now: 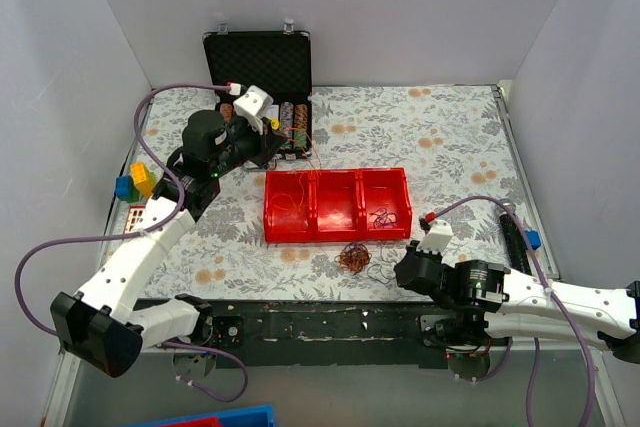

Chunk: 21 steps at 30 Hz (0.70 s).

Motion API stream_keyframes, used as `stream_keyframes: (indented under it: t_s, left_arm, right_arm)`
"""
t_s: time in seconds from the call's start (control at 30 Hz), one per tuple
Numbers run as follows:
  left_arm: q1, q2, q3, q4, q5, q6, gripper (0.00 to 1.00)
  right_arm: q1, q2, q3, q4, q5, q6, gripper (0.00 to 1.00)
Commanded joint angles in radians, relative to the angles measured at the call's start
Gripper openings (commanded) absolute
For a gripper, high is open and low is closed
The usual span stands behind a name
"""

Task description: Untangle the cables

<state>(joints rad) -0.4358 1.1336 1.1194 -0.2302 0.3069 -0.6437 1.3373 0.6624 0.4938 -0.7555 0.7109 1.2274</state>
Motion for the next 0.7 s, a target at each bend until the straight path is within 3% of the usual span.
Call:
stream_keyframes:
  t_s: [0.0,0.27,0.57,0.67]
  left_arm:
    - [-0.004,-0.006,0.034,0.003,-0.029,0.01,0.0]
    - [-0.014,0.005,-0.067,-0.017,-0.195,0.091,0.0]
    - [-0.043,0.046,-0.234,0.045,-0.521,0.266,0.0]
    - [-0.047,0.034,-0.251,0.046,-0.519,0.288,0.0]
  right_arm:
    - [0.005,-0.003,0.002,0.018,0.032,0.015,0.01]
    - [0.006,-0.004,0.005,0.015,0.03,0.015,0.01]
    - [0.005,0.0,0.019,0.001,0.035,0.015,0.01]
    - [0.005,0.009,0.025,0.001,0.036,0.011,0.01]
